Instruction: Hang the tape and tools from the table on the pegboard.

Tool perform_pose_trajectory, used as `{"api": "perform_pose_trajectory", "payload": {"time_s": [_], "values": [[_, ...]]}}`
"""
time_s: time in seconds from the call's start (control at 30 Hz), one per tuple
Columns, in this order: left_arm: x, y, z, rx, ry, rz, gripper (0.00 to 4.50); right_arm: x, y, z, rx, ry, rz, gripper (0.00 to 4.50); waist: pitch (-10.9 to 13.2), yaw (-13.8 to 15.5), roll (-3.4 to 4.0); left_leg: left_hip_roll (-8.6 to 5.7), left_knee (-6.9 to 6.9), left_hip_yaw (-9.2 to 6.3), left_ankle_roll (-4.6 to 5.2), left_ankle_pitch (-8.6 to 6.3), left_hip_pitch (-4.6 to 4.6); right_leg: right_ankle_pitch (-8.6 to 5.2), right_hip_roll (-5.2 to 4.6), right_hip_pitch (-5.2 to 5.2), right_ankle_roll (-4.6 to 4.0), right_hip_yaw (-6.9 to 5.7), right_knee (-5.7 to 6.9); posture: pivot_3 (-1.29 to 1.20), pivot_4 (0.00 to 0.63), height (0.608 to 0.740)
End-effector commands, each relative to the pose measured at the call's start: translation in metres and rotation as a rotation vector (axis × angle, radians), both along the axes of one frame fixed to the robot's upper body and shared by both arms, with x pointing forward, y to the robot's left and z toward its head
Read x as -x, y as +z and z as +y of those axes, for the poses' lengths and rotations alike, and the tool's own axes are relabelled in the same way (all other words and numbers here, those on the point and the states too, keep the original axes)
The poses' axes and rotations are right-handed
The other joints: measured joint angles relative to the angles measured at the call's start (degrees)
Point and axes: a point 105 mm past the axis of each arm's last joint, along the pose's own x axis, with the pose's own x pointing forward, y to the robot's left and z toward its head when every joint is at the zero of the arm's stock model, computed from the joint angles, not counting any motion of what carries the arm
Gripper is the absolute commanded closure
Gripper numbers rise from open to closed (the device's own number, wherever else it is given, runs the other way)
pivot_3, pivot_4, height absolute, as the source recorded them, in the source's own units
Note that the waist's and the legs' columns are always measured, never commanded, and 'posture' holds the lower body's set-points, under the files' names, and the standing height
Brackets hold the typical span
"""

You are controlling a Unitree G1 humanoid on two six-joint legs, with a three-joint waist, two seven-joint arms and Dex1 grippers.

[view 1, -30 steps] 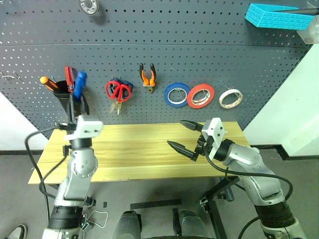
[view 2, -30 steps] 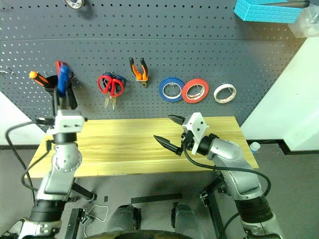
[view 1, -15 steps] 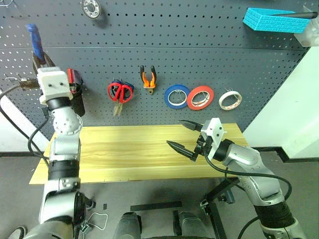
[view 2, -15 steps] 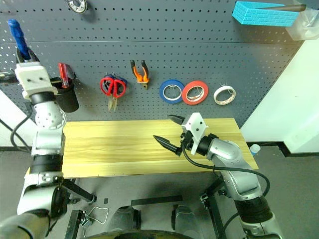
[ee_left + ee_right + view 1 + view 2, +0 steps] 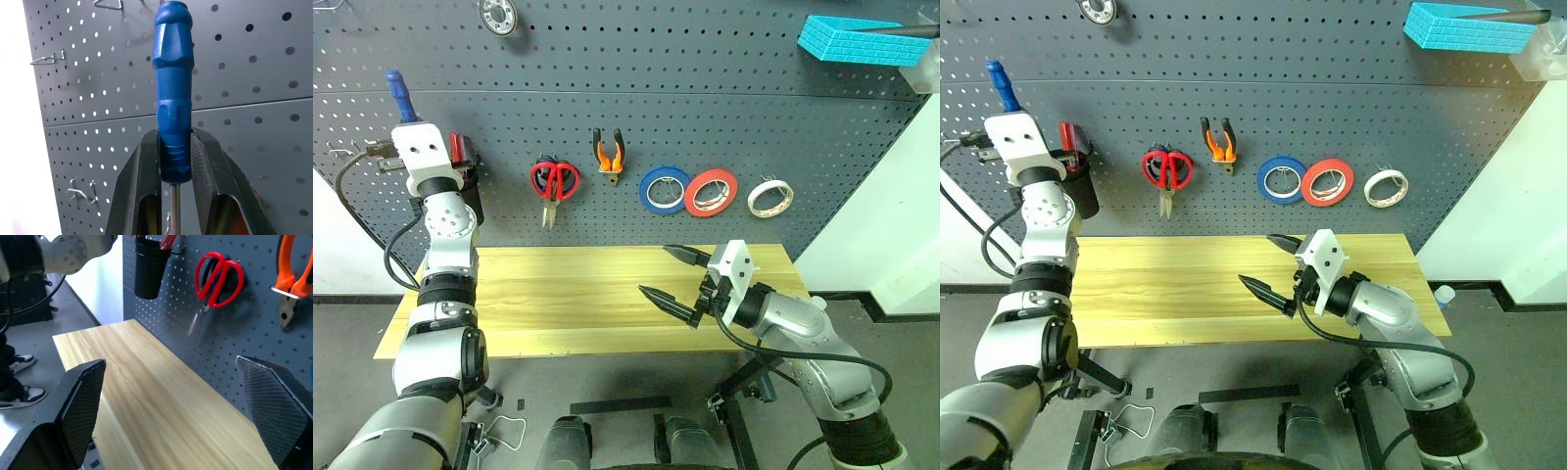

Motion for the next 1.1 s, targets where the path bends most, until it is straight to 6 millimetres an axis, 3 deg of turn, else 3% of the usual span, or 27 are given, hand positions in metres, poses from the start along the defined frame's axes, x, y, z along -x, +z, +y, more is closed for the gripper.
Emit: {"api": "perform_pose_trajectory", "payload": {"time_s": [0.03,0.3,0.53,0.93,1.03,1.1], "values": [[0.001,0.024,-0.002,-0.027,-0.013,-0.072,4.01,0.004,0.013,0.002,-0.01,0.015,-0.041,0.0,0.1,0.0,-0.01,0.0,0.0,0.0,0.0,0.0,0.0,0.0,0.0,0.0,0.0,0.0,0.0,0.06,0.078,0.721],[0.002,0.012,0.004,-0.009,0.006,-0.039,4.01,0.011,0.013,-0.001,0.002,0.016,-0.022,0.0,0.4,-0.1,0.08,0.0,0.01,-0.01,0.0,0.0,0.0,-0.02,-0.01,0.0,-0.02,0.0,0.0,0.04,0.104,0.721],[0.002,0.014,-0.001,-0.03,0.013,-0.055,4.01,0.012,0.012,0.0,0.005,0.015,-0.012,0.0,0.9,-0.1,0.02,0.0,0.01,0.0,0.0,0.0,-0.01,-0.02,-0.01,0.0,-0.02,0.0,0.0,0.04,0.105,0.721],[0.0,0.022,-0.005,-0.057,0.017,-0.064,0.18,0.01,0.011,0.0,0.004,0.004,-0.011,0.0,1.1,-0.1,-0.01,0.0,0.0,-0.01,0.0,0.0,-0.01,-0.02,-0.01,-0.01,-0.02,0.0,-0.01,0.04,0.096,0.721],[0.0,0.032,-0.023,-0.094,-0.055,-0.105,0.18,0.008,0.01,0.0,0.006,-0.001,-0.015,0.0,1.1,-0.1,-0.01,0.0,0.0,0.0,0.0,0.0,-0.03,-0.02,-0.02,-0.02,-0.02,0.0,-0.02,0.04,0.078,0.721],[0.01,0.053,-0.05,-0.19,-0.15,-0.186,0.18,0.006,0.01,0.0,0.01,-0.006,-0.024,0.0,1.1,-0.1,-0.03,0.0,0.01,0.0,0.0,0.0,-0.07,-0.02,-0.02,-0.03,-0.01,0.0,-0.03,0.04,0.065,0.721]]}}
